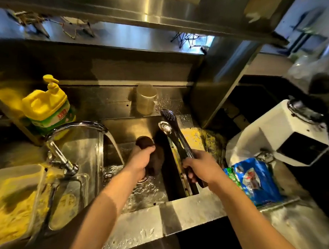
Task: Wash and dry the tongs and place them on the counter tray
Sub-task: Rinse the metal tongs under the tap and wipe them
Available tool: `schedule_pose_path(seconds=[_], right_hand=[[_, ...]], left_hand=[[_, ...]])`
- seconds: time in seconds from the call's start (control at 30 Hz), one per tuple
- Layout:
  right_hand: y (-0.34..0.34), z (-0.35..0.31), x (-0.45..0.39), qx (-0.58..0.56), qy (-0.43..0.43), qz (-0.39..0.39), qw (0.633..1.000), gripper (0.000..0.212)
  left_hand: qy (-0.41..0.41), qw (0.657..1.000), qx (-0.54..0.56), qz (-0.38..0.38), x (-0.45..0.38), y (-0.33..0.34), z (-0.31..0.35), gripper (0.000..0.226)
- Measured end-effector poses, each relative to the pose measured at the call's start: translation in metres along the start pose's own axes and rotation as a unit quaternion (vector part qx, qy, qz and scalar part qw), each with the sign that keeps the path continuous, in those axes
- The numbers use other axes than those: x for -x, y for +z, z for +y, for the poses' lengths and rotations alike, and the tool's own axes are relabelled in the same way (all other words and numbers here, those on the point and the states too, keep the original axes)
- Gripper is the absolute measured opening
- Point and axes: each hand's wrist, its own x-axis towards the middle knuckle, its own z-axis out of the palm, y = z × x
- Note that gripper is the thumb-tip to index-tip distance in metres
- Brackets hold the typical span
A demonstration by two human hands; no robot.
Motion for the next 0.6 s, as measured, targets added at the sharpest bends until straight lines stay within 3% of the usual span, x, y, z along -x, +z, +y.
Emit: schedule_pose_path(seconds=[0.3, 0.5, 0.6], right_hand=[[-0.11, 0.064, 0.075, -0.1, -0.013, 0.111, 0.989, 0.004], [-0.204, 0.15, 0.15, -0.147, 0.016, 0.212, 0.966, 0.036], [-0.244, 0.185, 0.181, -0.21, 0.038, 0.233, 0.949, 0.042]], left_hand=[[0.03, 0.985, -0.113, -0.127, 0.052, 0.145, -0.037, 0.003], [0.044, 0.954, -0.165, -0.246, 0.123, 0.259, -0.098, 0.005], [0.024, 0.935, -0.19, -0.297, 0.151, 0.305, -0.121, 0.004]])
